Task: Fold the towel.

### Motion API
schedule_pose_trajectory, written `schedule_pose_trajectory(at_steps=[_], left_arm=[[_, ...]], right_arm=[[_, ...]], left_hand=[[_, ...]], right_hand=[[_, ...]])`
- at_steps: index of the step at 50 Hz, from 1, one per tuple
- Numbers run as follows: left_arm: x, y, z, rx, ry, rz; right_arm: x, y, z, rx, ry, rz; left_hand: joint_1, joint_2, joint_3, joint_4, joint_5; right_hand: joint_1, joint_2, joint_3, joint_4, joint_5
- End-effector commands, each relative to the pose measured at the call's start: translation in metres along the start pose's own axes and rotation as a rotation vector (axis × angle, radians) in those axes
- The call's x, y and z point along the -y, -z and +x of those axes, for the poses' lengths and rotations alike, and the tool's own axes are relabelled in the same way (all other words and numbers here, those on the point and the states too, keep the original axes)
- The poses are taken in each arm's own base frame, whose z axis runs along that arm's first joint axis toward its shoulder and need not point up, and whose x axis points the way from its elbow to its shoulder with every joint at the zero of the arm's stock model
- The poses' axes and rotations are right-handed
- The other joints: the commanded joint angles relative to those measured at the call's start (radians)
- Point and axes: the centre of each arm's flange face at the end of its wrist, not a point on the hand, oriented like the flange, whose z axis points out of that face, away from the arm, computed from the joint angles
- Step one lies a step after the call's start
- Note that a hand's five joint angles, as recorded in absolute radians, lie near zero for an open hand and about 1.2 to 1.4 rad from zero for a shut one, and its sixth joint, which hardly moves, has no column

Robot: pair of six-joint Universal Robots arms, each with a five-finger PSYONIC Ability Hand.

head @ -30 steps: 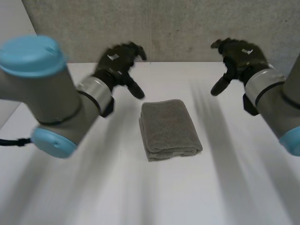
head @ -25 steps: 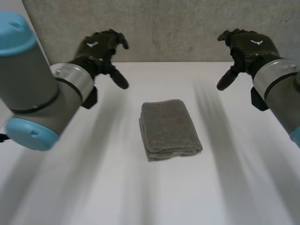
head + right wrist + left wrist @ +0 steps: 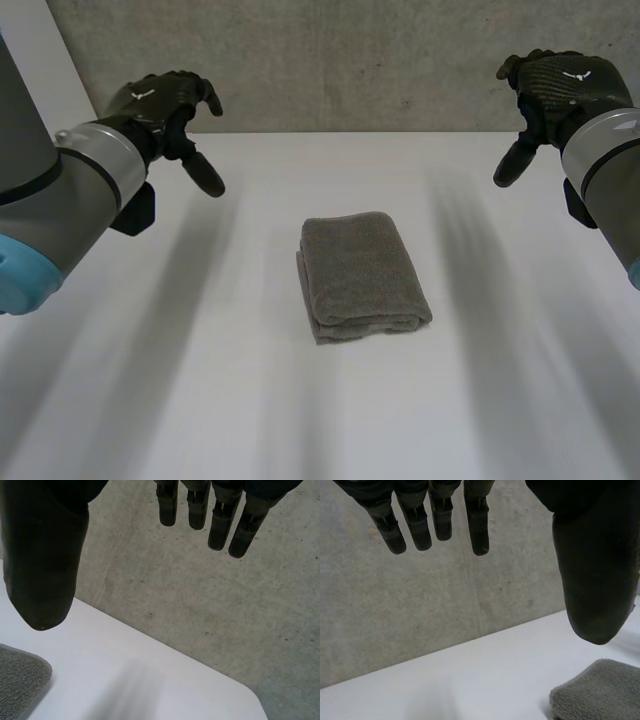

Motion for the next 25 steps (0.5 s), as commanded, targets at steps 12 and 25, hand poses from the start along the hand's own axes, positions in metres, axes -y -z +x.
schedule_pose_trajectory(at_steps=[12,25], left_arm=[[0.019,0.012,0.0,0.008,0.003,0.053],[0.02,0.02,-0.002,0.044,0.009,-0.01]], right_arm=[[-0.001,0.002,-0.002,0.001,-0.007,-0.01],[-0.004,0.005,-0.001,0.003,-0.021,-0.081]], left_hand=[[-0.069,-0.07,-0.072,-0.073,-0.042],[-0.055,-0.055,-0.057,-0.058,-0.027]], right_hand=[[-0.053,-0.075,-0.066,-0.086,-0.067],[-0.053,-0.075,-0.066,-0.086,-0.067]])
